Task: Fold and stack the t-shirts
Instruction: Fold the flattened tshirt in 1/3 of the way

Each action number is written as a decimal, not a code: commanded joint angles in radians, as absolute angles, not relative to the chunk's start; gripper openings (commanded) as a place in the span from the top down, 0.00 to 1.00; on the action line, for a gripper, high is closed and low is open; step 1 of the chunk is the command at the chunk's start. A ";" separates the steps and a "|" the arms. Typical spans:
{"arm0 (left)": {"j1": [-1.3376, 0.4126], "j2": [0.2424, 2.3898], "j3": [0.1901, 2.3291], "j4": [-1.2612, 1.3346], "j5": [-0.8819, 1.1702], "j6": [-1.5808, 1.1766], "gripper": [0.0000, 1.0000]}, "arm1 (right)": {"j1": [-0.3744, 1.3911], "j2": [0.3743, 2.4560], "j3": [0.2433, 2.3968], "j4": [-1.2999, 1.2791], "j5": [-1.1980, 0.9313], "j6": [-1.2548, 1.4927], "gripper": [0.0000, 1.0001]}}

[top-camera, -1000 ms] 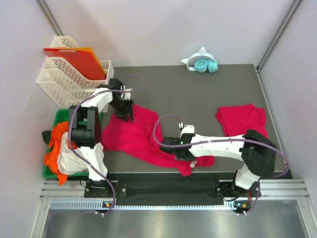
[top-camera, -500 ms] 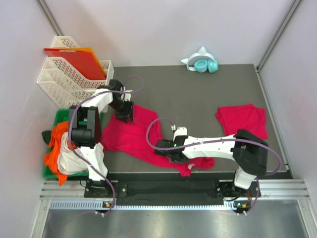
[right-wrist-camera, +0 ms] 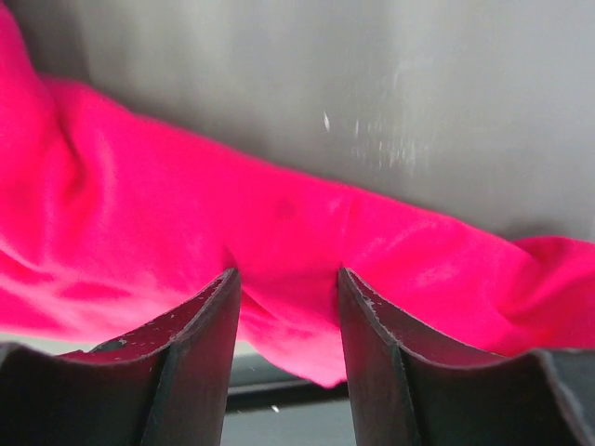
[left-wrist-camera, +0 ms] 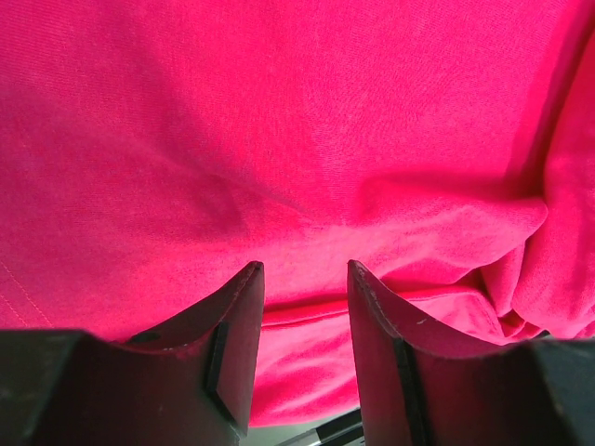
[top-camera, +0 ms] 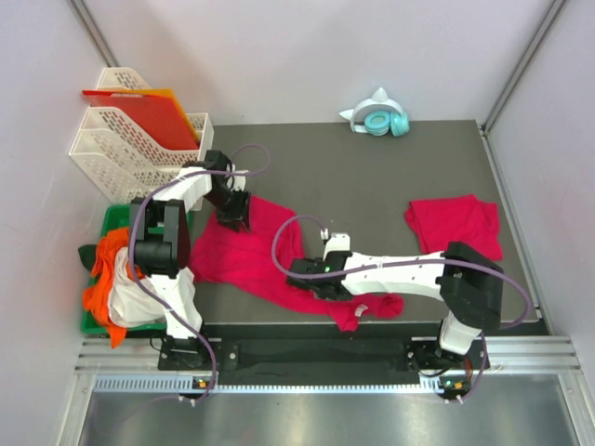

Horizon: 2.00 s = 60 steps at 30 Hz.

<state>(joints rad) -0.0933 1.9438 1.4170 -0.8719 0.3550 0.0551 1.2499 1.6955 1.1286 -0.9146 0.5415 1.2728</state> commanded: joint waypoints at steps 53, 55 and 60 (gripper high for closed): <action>-0.094 1.913 1.401 -0.842 0.374 0.049 0.54 | 1.054 1.753 1.355 -1.039 0.824 1.186 0.86; -0.094 1.914 1.401 -0.839 0.373 0.049 0.55 | 1.051 1.758 1.348 -1.016 0.805 1.171 0.81; -0.094 1.925 1.407 -0.839 0.373 0.046 0.54 | 1.019 1.747 1.336 -1.000 0.789 1.167 0.57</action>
